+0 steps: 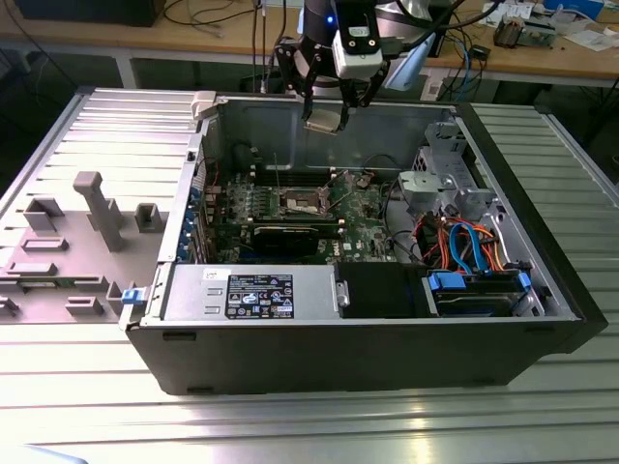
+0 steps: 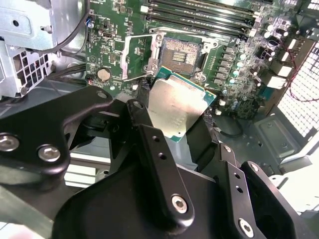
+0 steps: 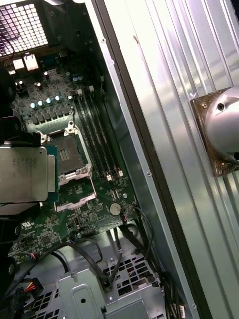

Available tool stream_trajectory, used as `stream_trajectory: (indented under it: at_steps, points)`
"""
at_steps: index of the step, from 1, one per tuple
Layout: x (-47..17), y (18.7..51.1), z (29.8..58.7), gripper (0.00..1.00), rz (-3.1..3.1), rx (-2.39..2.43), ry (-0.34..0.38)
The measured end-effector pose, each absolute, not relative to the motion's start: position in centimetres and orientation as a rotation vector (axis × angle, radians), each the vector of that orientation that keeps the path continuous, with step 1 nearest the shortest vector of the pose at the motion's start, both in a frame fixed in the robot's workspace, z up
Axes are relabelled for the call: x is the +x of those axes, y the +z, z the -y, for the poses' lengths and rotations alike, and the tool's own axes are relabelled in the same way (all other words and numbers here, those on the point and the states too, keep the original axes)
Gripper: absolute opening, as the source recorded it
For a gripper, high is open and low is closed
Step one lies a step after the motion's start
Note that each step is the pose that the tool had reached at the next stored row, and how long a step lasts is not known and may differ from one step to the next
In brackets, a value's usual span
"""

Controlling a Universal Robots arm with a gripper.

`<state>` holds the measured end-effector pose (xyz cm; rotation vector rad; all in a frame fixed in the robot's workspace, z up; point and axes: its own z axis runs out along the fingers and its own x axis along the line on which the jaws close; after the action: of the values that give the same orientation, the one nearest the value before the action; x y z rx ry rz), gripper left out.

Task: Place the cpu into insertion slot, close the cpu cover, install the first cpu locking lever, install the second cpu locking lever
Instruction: 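Place the cpu into insertion slot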

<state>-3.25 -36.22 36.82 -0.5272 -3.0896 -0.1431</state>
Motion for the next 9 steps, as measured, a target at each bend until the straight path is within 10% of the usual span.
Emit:
stream_trajectory:
  at_steps: [9]
  points:
    - [-3.25, 36.82, 36.22, 0.55, 3.082, -0.580, -0.143]
